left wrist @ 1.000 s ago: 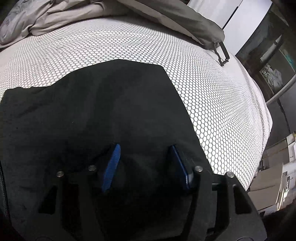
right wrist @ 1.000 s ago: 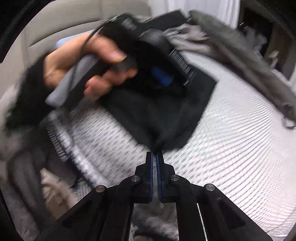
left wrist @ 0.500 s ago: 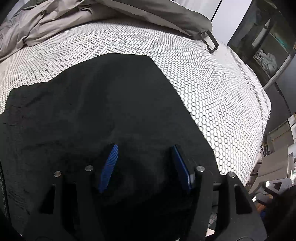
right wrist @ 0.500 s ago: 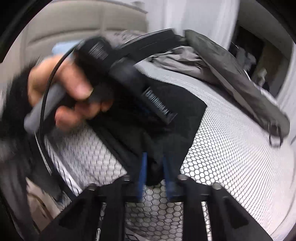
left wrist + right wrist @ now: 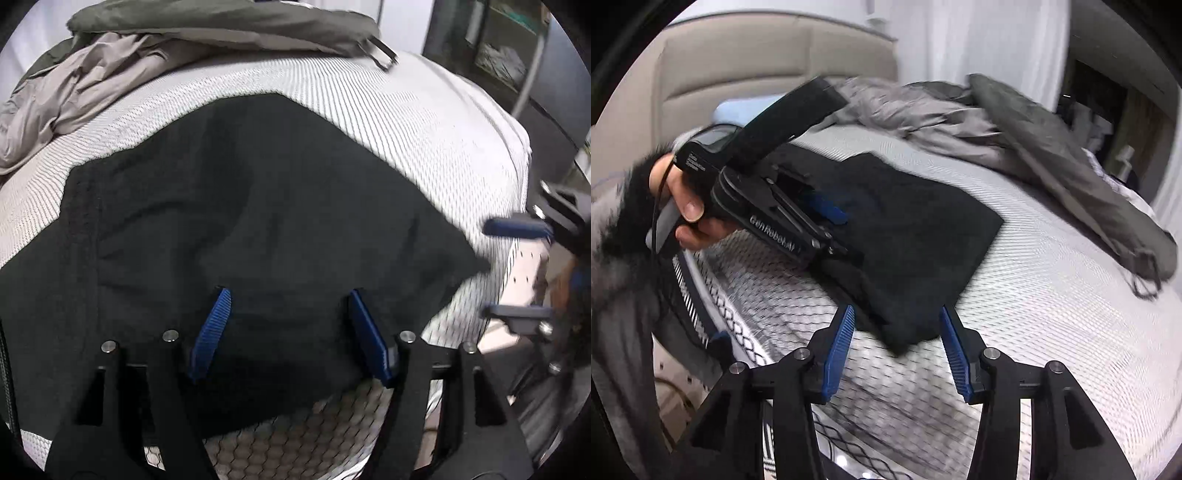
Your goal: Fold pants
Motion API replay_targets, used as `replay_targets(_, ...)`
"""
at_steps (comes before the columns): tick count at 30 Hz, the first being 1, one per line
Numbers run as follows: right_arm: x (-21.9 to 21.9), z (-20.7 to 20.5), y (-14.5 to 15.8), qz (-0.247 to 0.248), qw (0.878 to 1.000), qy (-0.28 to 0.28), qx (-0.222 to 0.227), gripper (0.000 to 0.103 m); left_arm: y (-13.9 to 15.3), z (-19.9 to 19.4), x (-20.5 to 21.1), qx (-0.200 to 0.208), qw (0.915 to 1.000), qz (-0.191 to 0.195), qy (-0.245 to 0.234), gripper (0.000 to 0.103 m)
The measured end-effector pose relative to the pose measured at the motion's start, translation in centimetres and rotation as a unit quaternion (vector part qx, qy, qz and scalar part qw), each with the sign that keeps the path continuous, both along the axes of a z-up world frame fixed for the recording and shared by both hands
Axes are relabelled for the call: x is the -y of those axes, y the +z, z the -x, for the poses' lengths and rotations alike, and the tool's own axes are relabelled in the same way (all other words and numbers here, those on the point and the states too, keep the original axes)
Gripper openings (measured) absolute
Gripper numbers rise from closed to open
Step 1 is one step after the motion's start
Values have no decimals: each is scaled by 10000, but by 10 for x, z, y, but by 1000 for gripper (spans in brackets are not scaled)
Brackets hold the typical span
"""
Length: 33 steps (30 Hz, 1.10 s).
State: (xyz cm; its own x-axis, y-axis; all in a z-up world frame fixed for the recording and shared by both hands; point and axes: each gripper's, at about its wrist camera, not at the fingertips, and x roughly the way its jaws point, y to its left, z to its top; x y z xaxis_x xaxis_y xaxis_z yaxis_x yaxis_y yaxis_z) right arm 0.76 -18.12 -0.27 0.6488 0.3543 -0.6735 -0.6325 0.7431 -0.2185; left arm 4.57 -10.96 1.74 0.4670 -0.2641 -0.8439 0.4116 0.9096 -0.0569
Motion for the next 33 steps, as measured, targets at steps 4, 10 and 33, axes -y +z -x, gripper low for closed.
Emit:
replay_targets(4, -26, -10, -30, 817, 9964, -32, 207, 20, -1, 13, -23, -97, 9999, 77, -112, 67)
replay_targets(10, 3, 6, -29, 956, 9949, 221, -215, 2, 4, 16, -47, -246, 9990, 378, -67, 67)
replay_targets(33, 23, 6, -18, -91, 9993, -315, -183, 29, 16, -45, 42, -502, 9943, 926, 167, 74)
